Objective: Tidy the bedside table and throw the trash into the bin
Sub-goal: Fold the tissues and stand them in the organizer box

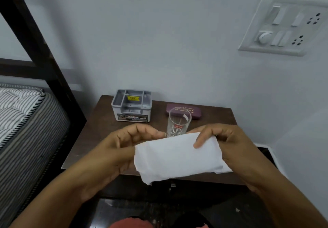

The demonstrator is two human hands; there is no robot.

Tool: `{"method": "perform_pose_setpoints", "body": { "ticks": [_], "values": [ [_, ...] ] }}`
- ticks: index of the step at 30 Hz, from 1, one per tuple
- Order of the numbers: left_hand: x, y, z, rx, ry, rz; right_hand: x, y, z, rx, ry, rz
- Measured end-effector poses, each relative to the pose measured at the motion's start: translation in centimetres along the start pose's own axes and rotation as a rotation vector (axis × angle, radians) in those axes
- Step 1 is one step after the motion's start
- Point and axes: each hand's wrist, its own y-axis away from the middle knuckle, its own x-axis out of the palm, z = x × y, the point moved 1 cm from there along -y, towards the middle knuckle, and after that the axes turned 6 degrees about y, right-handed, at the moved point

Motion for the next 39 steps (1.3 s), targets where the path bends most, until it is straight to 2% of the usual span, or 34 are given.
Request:
{"method": "perform_pose_setpoints", "body": {
  "ticks": [4, 6, 9, 12, 14, 15, 17, 19, 20, 23, 26, 28, 33, 39],
  "values": [
    [-2.3, 0.0, -0.3, -0.173, 0.421, 0.033, 0.6, -0.5, 0.8, -0.204, 0.117, -0.014],
    [-2.6, -0.3, -1.1, -0.252, 0.437, 0.113, 0.8, -0.8, 1.5, -0.249, 0.153, 0.003],
    [-1.8, -1.0, -2.1, -0.337, 0.183, 0.137, 1.3, -1.6, 2.7, -0.251, 0.198, 0.074],
    [-1.1, -1.4, -3.2, -0.29, -0.182, 0.146, 1.8, -2.7, 4.2, -0.216, 0.231, 0.127],
    [-1.7, -1.7, -3.3, -0.225, -0.332, 0.121, 2.4, -3.7, 4.6, -0.195, 0.223, 0.092],
    [-2.3, -1.8, -3.2, -0.182, -0.355, 0.082, 2.7, -4.3, 4.3, -0.17, 0.17, 0.023],
    [-3.3, -2.4, -2.9, -0.089, -0.318, -0.044, 3.5, -5.8, 3.1, -0.068, -0.153, -0.093],
    [-4.3, -3.1, -2.8, 0.031, -0.201, -0.155, 5.0, -7.3, 1.9, 0.034, -0.473, -0.063],
    [-4.8, -3.7, -2.8, 0.091, -0.145, -0.194, 5.9, -7.9, 1.4, 0.055, -0.477, -0.02],
    [-6.6, -6.2, -3.4, 0.231, -0.072, -0.25, 8.4, -11.0, 0.5, 0.047, -0.167, 0.034],
    [-8.1, -9.3, -4.8, 0.325, -0.094, -0.256, 9.3, -16.0, 0.7, -0.066, 0.195, -0.098],
    [-9.4, -11.4, -5.8, 0.371, -0.121, -0.302, 9.1, -19.6, 0.8, -0.094, 0.353, -0.173],
    [-13.5, -16.7, -6.3, 0.468, -0.249, -0.395, 8.6, -25.8, -1.5, -0.042, 0.574, -0.239],
    [-16.6, -20.8, -5.2, 0.528, -0.324, -0.404, 9.8, -29.1, -4.8, -0.009, 0.651, -0.321]
  ]
}}
